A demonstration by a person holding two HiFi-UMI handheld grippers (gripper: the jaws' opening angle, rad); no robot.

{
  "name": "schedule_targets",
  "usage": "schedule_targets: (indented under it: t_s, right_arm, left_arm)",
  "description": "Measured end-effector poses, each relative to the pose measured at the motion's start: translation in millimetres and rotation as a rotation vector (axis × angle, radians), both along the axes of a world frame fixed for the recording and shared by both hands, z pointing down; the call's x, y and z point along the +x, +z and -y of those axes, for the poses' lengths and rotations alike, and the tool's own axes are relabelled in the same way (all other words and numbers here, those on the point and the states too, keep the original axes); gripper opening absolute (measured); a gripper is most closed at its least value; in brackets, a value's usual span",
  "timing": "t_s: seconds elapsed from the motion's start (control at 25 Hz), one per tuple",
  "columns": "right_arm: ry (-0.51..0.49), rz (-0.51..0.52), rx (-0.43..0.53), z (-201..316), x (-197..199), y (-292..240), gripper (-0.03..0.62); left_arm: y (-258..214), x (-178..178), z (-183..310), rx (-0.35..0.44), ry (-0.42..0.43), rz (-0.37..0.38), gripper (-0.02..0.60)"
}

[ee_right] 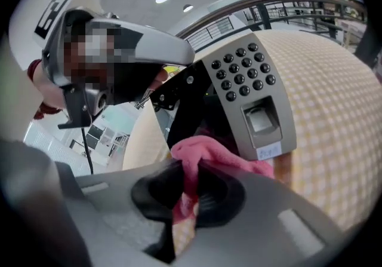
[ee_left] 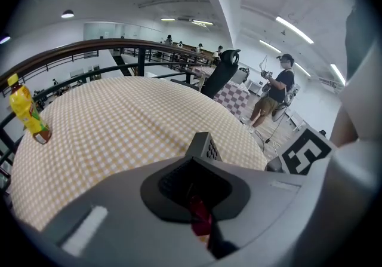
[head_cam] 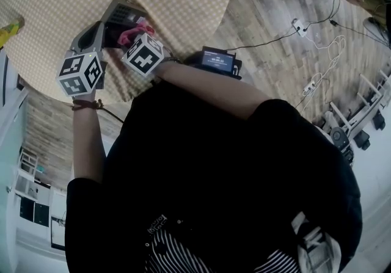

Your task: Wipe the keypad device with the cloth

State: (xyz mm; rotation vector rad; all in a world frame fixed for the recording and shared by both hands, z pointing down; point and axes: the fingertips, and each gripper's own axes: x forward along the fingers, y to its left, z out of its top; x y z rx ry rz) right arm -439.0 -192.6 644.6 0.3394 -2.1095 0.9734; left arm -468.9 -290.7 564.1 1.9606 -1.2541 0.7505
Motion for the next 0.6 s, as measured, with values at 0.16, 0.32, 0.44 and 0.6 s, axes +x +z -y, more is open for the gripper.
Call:
schedule_targets:
  t_s: [0.16,0.32,0.44,0.6]
  right_arm:
    - [0.023,0.024,-0.053,17.4,-15.2,-26.3,0.031]
    - [-0.006,0.129,0.025,30.9,-38.8,-56.8,0.031]
    - [-0.041,0.111,0.069,26.1,-34.5,-49.1,0.031]
    - [-0.050,0.053,0.021,4.8,-16.0,-15.0,0.031]
  left_arm:
    - [-0.7,0.9,1.1,0.012,0.009,0.012,0.003]
    - [-0.4,-0.3,0.8,0.009,0.012,0.009,0.003]
    - [-0.9,0.4,1.1,0.024,0.019,0.036,0.003]
    - [-0.1,-1.4,-0.7,0.035,0.010,0.040,0.003]
